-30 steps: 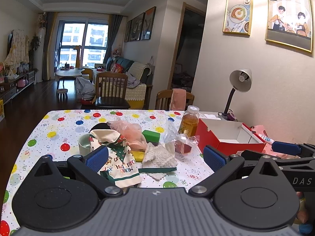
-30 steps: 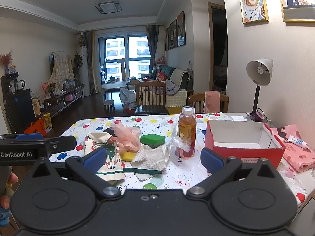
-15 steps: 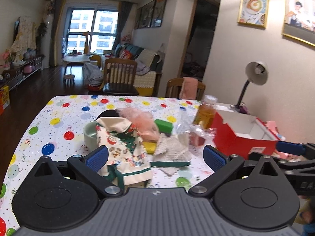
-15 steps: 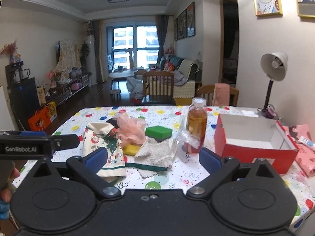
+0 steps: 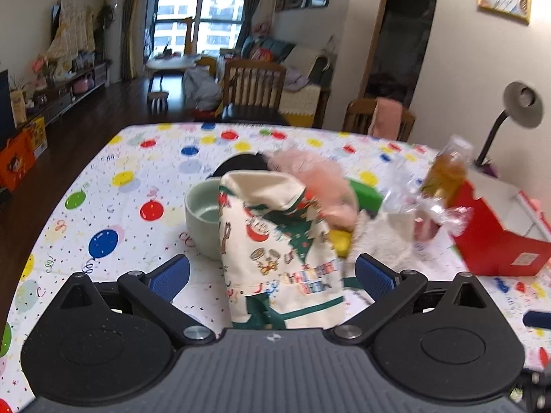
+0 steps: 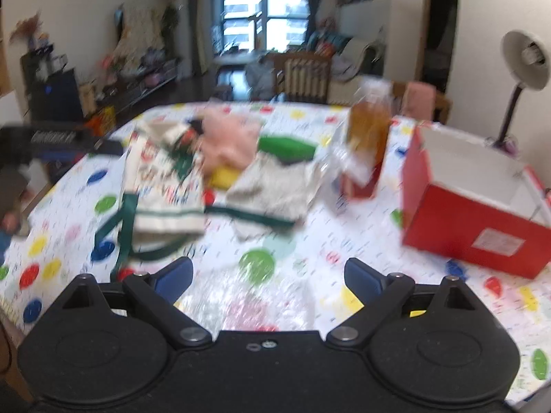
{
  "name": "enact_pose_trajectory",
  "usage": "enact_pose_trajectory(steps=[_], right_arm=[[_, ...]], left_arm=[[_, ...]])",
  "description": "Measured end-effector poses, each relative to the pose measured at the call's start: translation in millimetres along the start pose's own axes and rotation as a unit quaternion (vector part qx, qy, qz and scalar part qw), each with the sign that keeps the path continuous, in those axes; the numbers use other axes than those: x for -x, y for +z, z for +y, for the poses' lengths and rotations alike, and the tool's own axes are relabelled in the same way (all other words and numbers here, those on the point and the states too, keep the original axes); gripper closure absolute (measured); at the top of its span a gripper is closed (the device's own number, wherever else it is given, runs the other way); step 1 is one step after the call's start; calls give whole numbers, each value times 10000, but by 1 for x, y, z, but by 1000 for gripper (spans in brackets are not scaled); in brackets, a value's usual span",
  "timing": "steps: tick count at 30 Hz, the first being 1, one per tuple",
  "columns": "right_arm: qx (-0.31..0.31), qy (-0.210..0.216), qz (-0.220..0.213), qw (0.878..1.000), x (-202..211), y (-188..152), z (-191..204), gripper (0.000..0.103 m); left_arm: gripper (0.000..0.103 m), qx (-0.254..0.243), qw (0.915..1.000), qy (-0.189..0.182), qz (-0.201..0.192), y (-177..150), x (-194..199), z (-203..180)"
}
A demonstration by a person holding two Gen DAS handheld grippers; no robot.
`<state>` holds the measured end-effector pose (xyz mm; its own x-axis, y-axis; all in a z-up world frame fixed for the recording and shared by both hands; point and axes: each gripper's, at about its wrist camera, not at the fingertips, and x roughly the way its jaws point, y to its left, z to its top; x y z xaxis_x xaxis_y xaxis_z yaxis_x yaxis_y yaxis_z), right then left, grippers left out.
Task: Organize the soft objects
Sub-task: 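Grasp the Christmas tote bag with the left tool while the right tool grasps the bubble wrap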
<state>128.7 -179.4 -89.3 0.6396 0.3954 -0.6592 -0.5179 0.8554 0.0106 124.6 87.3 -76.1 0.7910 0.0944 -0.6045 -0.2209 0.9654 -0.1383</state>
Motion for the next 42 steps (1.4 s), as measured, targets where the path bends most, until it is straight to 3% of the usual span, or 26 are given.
enact_pose_trajectory(steps=[11,17,25,31,33,34,37,39,42], right_arm=[[665,547,588,9945,-60,-13,29,8],[917,763,815,9895,-86,-16,48,8],[994,718,1148,9858,-111,-26,55,8],[957,692,1086,9870,-110,-28,56,10],[976,685,1058,9872,-109,-29,58,13],[981,689,1042,9873,-109,-29,58,15],[992,710,999,9875,-105,-29,60,27],[1002,724,975,9875,-102,-29,61,40],[1015,712,961,9876,-99,-29,63,57]], left_arm=[[0,-109,9968,174,774,-11,-70,-3],[0,-179,9954,224,919,-11,-91,-10],[1,-160,9941,109,1063,-12,-106,-10],[21,-170,9944,133,1039,-12,-105,-9],[39,-162,9945,166,1018,-12,-104,-8],[44,-165,9946,186,1005,-12,-103,-7],[56,-161,9948,225,980,-11,-100,-6],[70,-171,9951,242,947,-10,-97,-5],[75,-172,9955,246,899,-9,-91,-6]])
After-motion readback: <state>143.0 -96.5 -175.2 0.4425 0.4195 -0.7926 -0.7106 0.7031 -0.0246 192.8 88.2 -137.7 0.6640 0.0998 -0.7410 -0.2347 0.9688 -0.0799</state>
